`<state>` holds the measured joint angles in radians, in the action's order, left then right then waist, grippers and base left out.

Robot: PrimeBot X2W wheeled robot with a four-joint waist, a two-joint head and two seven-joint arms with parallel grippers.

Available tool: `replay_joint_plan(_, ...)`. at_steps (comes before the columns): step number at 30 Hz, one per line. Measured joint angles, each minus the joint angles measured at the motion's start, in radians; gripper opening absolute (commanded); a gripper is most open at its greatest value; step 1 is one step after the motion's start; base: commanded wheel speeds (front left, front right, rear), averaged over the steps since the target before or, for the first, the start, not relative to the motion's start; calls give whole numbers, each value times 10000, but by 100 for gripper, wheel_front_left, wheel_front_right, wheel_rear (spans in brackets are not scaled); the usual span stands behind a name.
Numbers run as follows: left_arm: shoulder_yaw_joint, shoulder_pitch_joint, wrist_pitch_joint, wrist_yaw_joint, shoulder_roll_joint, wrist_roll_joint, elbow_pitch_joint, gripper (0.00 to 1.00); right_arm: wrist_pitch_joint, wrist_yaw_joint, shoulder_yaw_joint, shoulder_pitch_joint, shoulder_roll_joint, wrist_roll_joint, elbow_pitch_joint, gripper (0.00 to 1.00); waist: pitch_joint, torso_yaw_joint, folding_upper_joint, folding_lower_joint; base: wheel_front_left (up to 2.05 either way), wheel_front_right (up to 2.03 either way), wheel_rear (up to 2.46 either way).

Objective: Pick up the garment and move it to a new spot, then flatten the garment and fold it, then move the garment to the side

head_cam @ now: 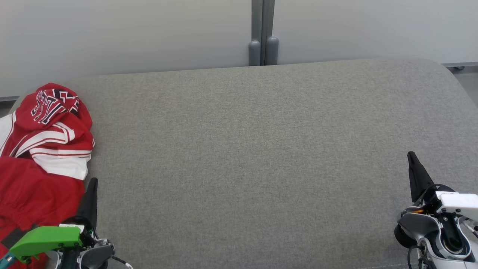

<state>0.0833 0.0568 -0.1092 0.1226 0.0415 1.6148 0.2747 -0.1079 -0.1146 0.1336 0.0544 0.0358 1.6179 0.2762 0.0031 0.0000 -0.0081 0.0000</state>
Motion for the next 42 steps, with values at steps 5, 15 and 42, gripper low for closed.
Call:
replay_joint_plan(5, 0, 0, 0, 0, 0, 0, 0, 0, 0, 0, 0, 0, 0, 0, 0, 0, 0, 0, 0, 0, 0, 0, 0)
replay_joint_plan(15, 0, 0, 0, 0, 0, 0, 0, 0, 0, 0, 0, 0, 0, 0, 0, 0, 0, 0, 0, 0, 0, 0, 0)
replay_joint_plan(42, 0, 0, 0, 0, 0, 0, 0, 0, 0, 0, 0, 0, 0, 0, 0, 0, 0, 0, 0, 0, 0, 0, 0)
